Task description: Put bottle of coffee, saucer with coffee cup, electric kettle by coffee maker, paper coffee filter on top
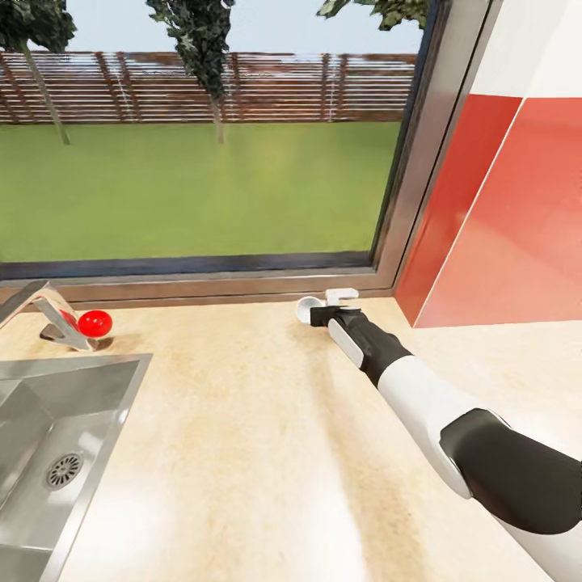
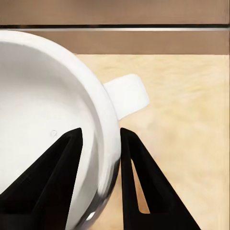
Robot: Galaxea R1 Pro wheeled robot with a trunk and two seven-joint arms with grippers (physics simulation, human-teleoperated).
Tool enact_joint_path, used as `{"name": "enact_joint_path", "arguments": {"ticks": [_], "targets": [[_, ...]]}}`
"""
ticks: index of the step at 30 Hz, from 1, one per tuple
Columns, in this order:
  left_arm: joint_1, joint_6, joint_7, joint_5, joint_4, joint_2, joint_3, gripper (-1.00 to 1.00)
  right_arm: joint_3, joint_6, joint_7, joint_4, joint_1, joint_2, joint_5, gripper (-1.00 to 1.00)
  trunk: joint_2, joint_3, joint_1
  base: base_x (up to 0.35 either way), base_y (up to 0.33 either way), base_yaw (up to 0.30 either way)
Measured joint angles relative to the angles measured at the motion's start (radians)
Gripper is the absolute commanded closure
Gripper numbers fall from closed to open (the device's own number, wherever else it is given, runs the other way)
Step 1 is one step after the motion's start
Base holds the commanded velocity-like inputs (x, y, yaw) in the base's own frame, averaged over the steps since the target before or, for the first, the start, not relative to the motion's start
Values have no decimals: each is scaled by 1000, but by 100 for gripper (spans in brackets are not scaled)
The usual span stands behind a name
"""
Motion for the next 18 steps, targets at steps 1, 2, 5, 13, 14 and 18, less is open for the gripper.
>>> {"name": "enact_joint_path", "arguments": {"ticks": [1, 2, 5, 13, 14, 18], "targets": [[0, 0, 0, 0, 0, -1, 0, -100, 0, 0, 0, 0, 0, 2, 0, 100, 0, 2, 0, 0, 0, -66], [0, 0, 0, 0, -1, -2, -1, -100, 0, 0, 0, 0, 1, 9, -1, 100, 0, 3, 0, 0, 0, -66], [0, 0, 0, 0, -1, -3, -1, -100, 0, 0, 0, 1, 1, 18, 0, 100, 0, 8, 0, 0, 0, -66], [0, 0, 0, 0, -2, -3, -1, -100, 0, 0, 0, 2, 5, 27, 0, 100, 0, 20, 0, 0, 0, -66], [0, 0, 0, 0, -2, -3, -1, -100, 0, 0, 0, 2, 5, 27, 0, 100, 0, 22, 0, 0, 0, -66], [0, 0, 0, 0, -2, -3, -1, -100, 0, 0, 0, 1, 6, 27, 1, 100, 0, 28, 0, -1, 0, -66]]}}
